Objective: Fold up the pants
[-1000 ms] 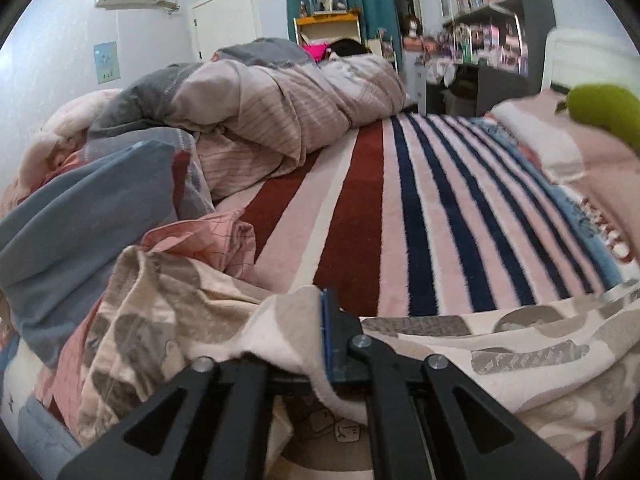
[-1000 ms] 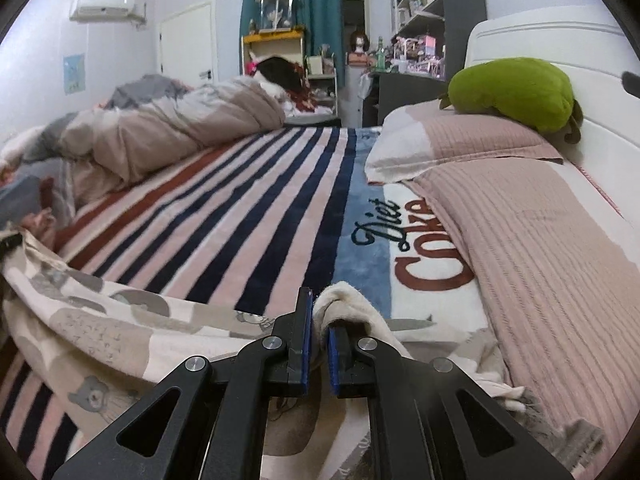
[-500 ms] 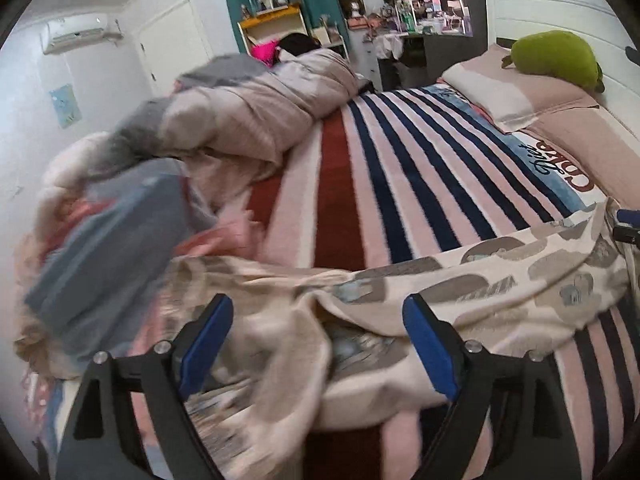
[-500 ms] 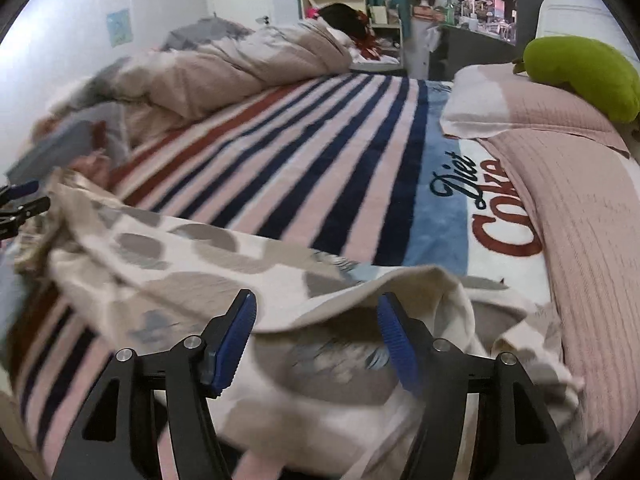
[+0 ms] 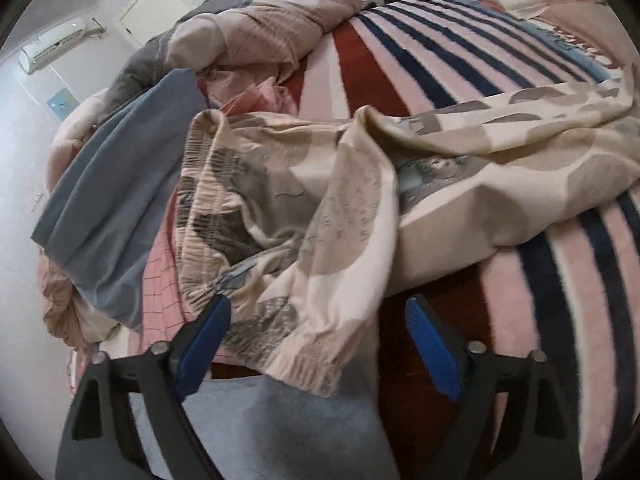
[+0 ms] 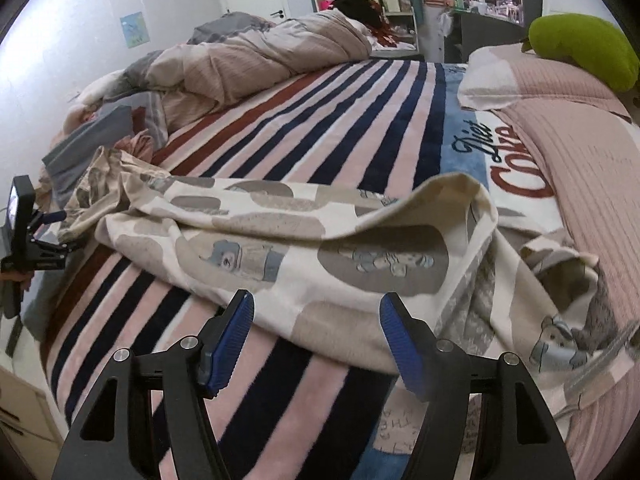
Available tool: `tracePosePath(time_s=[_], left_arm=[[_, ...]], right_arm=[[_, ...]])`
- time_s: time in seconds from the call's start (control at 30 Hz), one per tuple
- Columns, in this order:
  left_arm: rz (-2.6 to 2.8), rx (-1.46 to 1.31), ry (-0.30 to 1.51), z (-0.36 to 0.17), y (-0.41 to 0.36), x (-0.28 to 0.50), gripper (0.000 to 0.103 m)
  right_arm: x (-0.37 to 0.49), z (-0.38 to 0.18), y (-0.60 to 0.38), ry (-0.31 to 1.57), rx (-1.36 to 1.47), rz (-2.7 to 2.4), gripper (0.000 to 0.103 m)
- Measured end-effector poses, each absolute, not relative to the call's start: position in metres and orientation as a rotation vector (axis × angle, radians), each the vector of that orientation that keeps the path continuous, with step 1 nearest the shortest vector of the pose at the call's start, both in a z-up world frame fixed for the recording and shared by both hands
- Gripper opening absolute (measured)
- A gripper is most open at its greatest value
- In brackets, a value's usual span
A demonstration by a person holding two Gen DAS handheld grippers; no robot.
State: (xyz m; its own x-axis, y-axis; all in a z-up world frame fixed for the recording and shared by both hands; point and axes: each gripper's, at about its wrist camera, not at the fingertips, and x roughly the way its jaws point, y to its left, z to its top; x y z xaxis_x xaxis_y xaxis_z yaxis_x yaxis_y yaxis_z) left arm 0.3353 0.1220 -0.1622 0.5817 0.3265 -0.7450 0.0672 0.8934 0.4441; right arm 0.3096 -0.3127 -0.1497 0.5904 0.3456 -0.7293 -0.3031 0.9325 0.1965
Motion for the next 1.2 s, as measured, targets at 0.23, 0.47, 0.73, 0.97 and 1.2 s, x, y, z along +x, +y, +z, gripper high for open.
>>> tracePosePath(time_s=[0.23,0.47,0.73,0.97,1.2], left_arm=[[0.145,0.425,0.943,-0.159,0.13,0.34,0.02],[0.108,0.425,0.912,-0.147,0.128,0.34,0.007],[0.189,0.452,0.78,-0.097,0.136,0.377,0.006],[0.275,0.446,0.716,-0.074,0.154,0.429,0.006],[0.323,0.41,0.746,-0.084,0.185,0.478,0.008]], right_arm=[[0.31,-0.15,-0.311,0.865,0.066,0.356,0.062],[0.314,-0.152,-0.307,0.872,0.069,0.342,0.061],[0.319,-0.148,-0.309,0.867,0.1,0.329,0.061],[0.322,-0.147,-0.304,0.886,0.103,0.297,0.061],[0.316,-0.15,-0.3,0.903,0.096,0.238,0.061]])
